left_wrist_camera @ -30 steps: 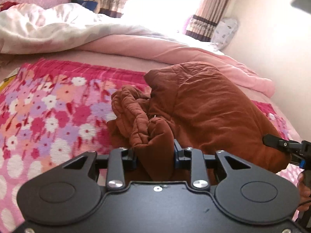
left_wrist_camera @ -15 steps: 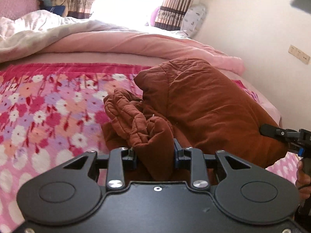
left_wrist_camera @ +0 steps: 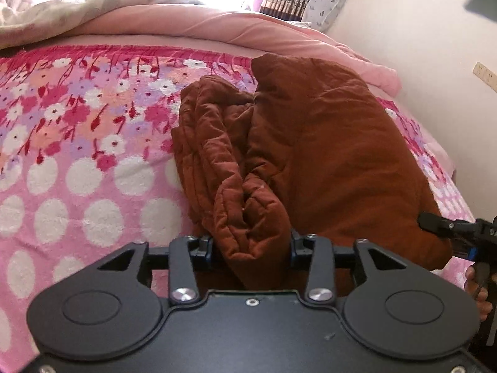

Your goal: Fold large clothes

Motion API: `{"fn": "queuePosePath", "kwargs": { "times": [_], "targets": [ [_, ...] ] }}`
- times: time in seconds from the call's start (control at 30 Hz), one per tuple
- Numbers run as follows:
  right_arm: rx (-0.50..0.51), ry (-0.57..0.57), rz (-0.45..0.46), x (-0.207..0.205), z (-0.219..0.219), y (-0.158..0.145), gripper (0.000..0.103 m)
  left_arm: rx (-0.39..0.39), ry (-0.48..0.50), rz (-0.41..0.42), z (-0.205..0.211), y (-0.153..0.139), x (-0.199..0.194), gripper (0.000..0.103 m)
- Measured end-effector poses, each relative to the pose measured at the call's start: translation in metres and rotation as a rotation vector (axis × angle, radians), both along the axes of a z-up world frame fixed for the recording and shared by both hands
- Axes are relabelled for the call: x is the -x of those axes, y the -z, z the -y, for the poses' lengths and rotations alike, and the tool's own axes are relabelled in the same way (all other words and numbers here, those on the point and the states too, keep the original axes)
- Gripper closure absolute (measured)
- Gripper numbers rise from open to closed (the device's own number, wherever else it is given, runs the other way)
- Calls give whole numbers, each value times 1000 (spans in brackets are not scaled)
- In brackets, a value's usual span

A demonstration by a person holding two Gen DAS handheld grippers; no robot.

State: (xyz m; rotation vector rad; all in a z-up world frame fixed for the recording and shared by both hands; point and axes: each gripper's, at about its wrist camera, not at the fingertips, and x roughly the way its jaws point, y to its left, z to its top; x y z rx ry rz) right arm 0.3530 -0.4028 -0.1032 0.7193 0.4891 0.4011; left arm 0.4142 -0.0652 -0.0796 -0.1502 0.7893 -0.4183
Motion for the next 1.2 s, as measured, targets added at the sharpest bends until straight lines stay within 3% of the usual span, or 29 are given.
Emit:
{"fn": "queuePosePath", "kwargs": {
  "times": [0.17, 0.4, 0.47, 0.5, 0.63, 0.7, 0.77, 0.83, 0.9, 0.93, 1.07, 1.2],
  "targets": [
    [-70, -4, 6, 7, 9, 11, 36, 45, -17, 0, -11, 5, -1, 50],
    [166, 87, 113, 33, 8, -39, 37, 63, -2, 24, -40, -22, 16, 48],
    [185, 104, 159, 39, 8, -56, 41, 52, -14, 68, -44, -38, 22, 52],
    [196, 114, 171, 39, 7, -62, 49, 59, -14, 84, -44, -47, 21, 53],
    [381, 147, 100, 19, -28, -72, 77, 89, 60, 138, -21, -76, 15, 50],
    [422, 123, 61, 5, -44, -67, 79, 48, 107, 127, 5, -81, 4, 48],
    [465, 93, 48, -3, -63, -62, 79, -23, 158, 133, 32, -75, -11, 46],
    [496, 71, 35, -8, -73, -55, 79, -99, 139, 74, 48, -55, -32, 47],
    [496, 56, 25, -9, -77, -51, 79, -86, 123, -33, 47, -23, -50, 49],
    [491, 45, 24, -8, -77, -49, 79, -69, 115, -43, 44, -13, -50, 49],
    [446, 6, 14, -8, -73, -39, 79, -159, 133, 98, 46, 13, -25, 46],
    [436, -17, 10, -10, -70, -45, 79, -111, 135, 74, 40, -2, -34, 48]
  ]
}}
